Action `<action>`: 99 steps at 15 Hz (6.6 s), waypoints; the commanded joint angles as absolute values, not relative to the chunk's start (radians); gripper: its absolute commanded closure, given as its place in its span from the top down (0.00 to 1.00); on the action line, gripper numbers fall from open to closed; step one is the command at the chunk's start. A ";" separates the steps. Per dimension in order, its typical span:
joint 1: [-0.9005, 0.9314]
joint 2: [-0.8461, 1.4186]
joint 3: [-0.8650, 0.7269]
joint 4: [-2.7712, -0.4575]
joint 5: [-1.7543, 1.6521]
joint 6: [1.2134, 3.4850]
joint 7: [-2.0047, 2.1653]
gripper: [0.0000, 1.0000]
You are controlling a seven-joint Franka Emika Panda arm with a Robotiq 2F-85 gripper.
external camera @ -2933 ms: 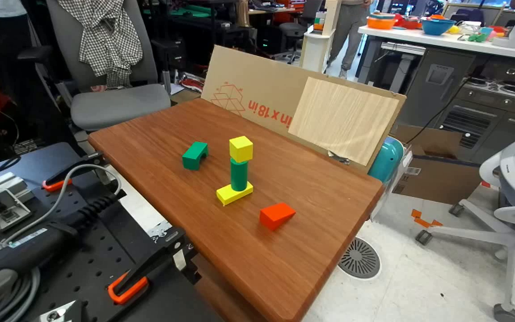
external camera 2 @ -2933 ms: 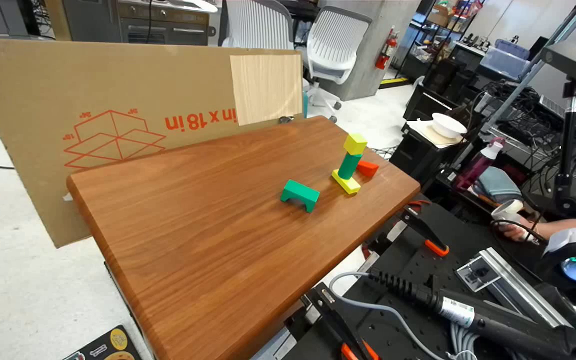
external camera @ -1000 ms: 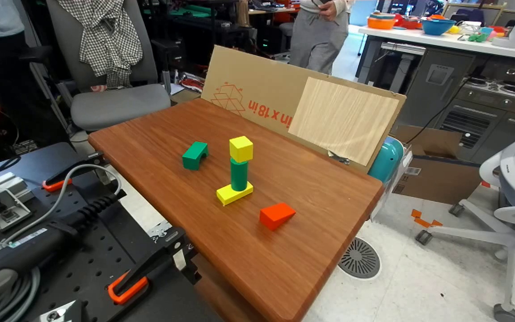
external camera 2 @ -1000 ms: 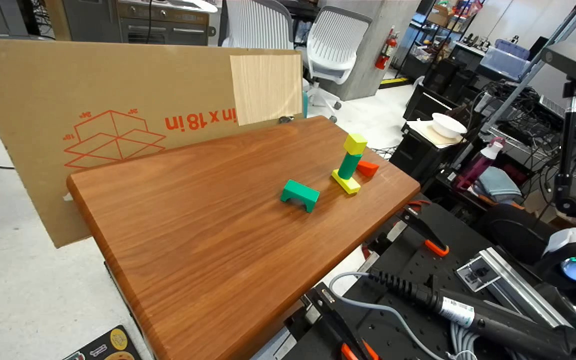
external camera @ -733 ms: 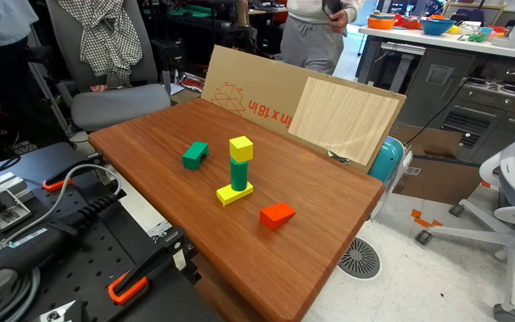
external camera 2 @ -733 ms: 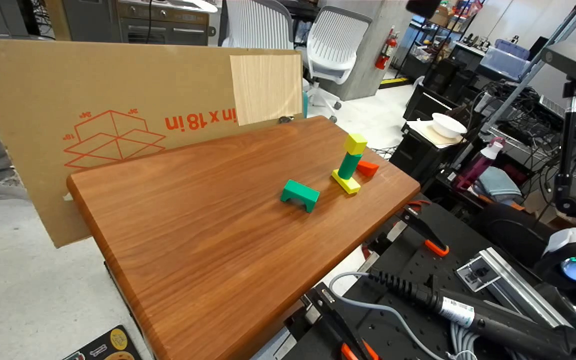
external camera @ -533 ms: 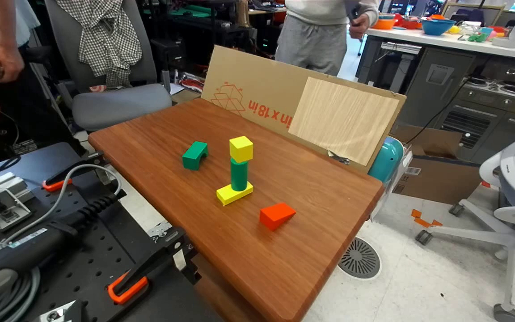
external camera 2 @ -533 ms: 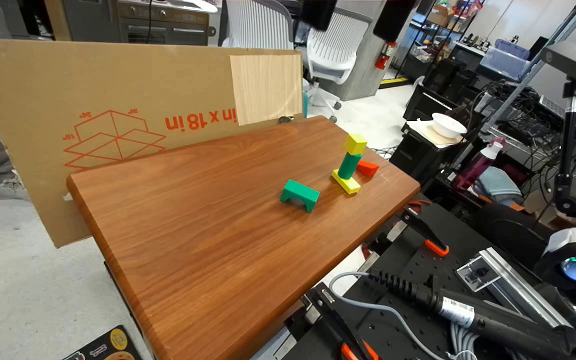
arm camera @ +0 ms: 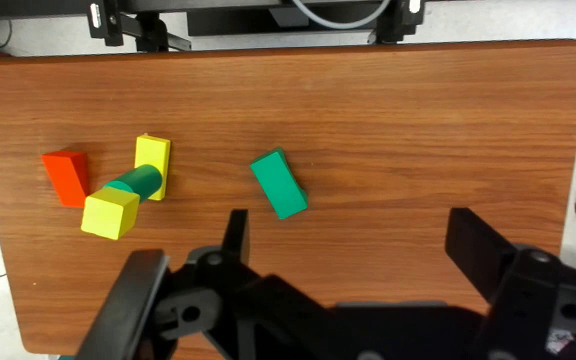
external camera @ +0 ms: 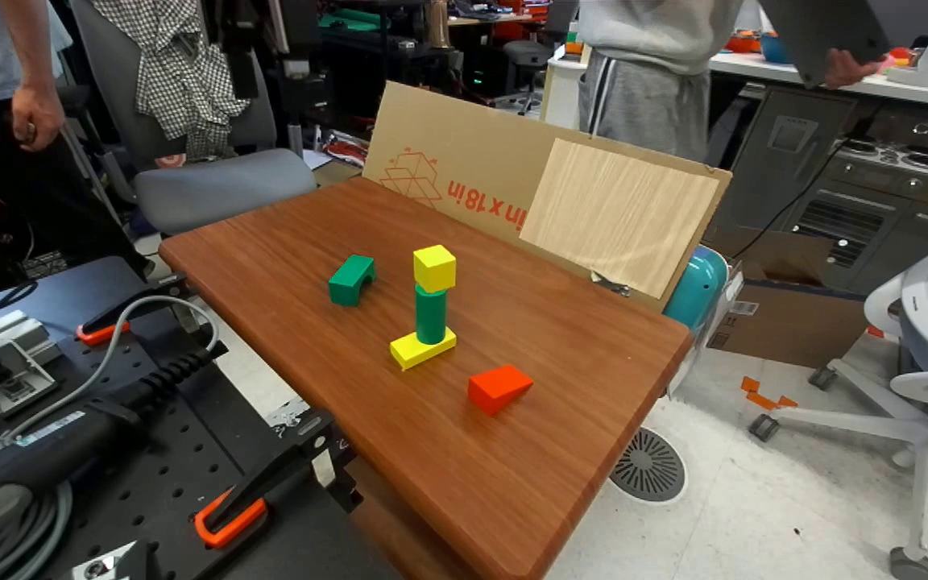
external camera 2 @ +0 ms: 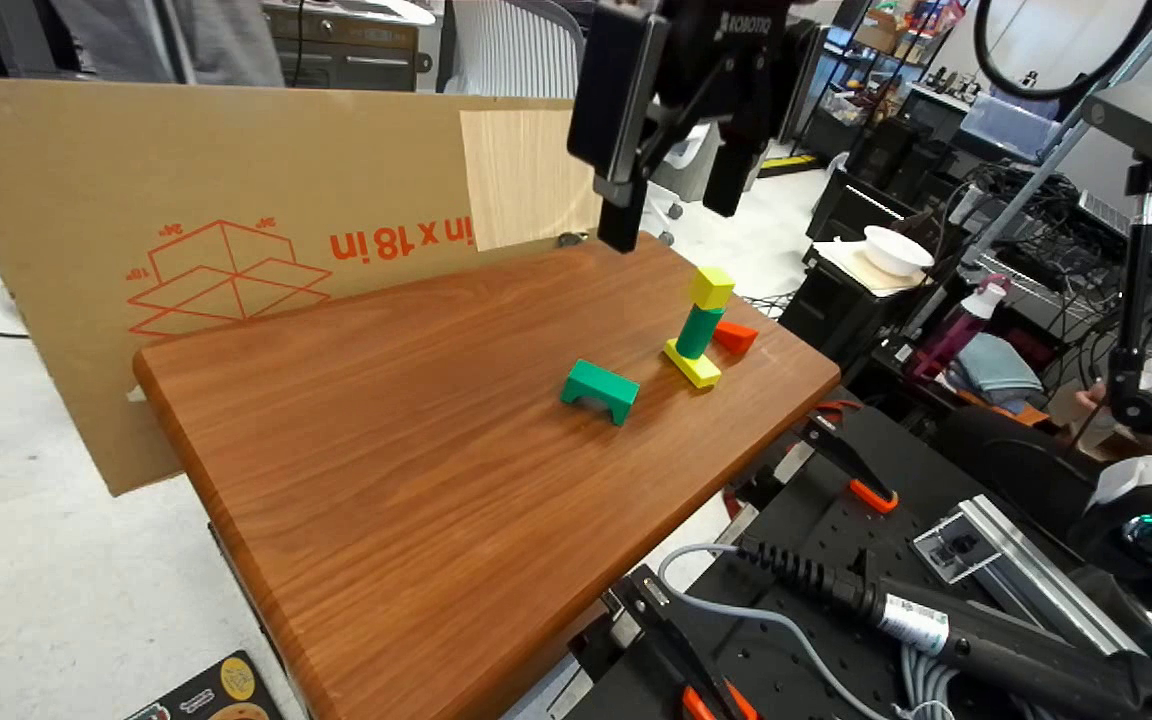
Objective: Move the green block to the right
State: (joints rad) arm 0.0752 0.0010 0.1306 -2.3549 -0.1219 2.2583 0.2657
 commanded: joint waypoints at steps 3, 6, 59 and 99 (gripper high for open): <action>0.071 0.173 0.069 -2.241 -0.206 2.302 0.258 1.00; 0.079 0.256 0.049 -2.189 -0.207 2.349 0.247 1.00; 0.027 0.557 -0.062 -1.801 0.038 2.144 0.322 0.08; -0.141 0.722 -0.151 -1.663 0.304 2.190 0.683 0.88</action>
